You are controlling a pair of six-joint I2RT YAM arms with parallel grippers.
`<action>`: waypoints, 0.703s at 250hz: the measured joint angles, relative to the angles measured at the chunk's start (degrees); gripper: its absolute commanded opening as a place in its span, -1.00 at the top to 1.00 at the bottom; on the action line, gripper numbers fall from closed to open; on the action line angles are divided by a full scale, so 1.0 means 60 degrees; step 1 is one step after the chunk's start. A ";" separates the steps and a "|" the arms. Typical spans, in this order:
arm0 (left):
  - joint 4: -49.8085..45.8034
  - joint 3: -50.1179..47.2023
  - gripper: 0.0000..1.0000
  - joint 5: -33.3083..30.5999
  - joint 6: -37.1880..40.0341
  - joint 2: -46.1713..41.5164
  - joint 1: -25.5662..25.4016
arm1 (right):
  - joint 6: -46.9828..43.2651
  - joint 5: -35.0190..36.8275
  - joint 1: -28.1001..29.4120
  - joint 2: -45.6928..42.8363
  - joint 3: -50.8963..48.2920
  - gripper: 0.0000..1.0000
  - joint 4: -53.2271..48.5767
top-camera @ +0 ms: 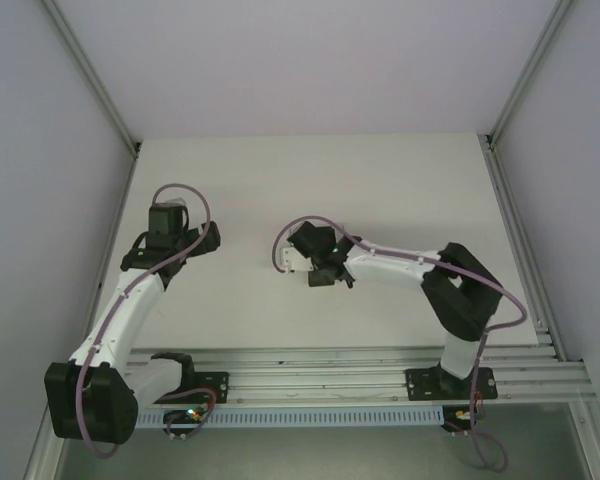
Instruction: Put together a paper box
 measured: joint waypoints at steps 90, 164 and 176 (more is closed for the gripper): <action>0.2266 -0.1013 -1.00 -0.0860 0.0900 -0.0186 0.0117 | 0.3464 -0.1246 -0.1836 -0.4958 -0.1818 -1.00 0.1362; 0.6827 -0.3665 -1.00 -0.1384 0.2208 0.0535 0.0393 | 0.6193 -0.1865 -0.6131 -0.6721 -0.5701 -0.99 0.4630; 0.7522 -0.3880 -1.00 -0.1399 0.2320 0.0849 0.0433 | 0.6426 -0.2124 -0.6415 -0.6386 -0.6215 -0.99 0.5253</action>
